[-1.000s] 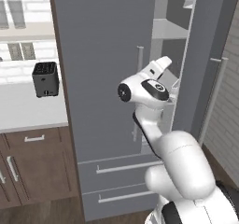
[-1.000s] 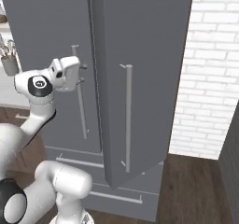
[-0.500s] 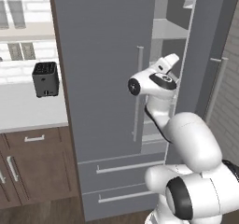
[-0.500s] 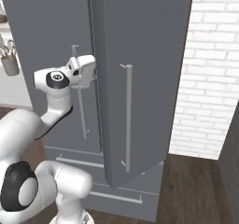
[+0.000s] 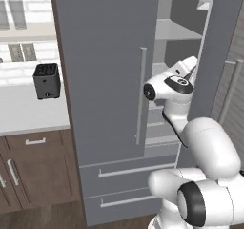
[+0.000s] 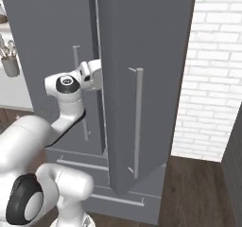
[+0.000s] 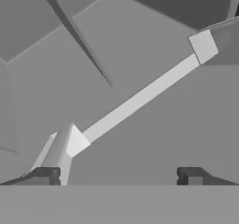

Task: Take the strawberry from the fridge and place it on top of the pancake, located on the dining counter.

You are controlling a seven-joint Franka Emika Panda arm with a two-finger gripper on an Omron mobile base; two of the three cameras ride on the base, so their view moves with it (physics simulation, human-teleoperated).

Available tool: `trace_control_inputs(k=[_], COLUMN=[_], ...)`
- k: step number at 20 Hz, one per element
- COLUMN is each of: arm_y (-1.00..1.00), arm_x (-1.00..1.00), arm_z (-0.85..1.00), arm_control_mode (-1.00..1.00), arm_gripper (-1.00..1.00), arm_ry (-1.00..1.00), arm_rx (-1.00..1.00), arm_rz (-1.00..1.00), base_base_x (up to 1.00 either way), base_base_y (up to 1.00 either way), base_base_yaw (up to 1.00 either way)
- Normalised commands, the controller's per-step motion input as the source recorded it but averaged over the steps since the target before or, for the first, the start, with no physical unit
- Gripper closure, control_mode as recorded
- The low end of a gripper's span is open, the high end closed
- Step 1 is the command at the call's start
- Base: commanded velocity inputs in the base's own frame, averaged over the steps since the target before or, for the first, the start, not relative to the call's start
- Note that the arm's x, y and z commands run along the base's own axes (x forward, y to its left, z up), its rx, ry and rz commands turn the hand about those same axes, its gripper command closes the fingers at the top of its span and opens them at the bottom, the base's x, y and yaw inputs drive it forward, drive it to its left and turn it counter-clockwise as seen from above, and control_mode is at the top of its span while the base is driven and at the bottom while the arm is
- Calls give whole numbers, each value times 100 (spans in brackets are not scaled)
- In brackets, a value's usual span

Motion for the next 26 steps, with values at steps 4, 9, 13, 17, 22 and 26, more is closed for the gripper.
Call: trace_control_inputs(k=[4,9,13,17,22,26], arm_y=[-75,-90,-93,-96,-92,-54], arm_x=[-37,-29,-32,-28,-18,0], arm_z=[0,0,0,0,0,0], arm_control_mode=[-100,-100,-100,-100,-100,-100], arm_gripper=[-100,-100,-100,-100,-100,-100], arm_ry=[-13,-12,-12,-9,-6,0], arm_rx=[0,1,3,4,4,4], arm_rz=[-4,-3,-4,-5,-4,-1], base_base_x=[0,0,0,0,0,0], base_base_y=[0,0,0,0,0,0], base_base_yaw=[0,0,0,0,0,0])
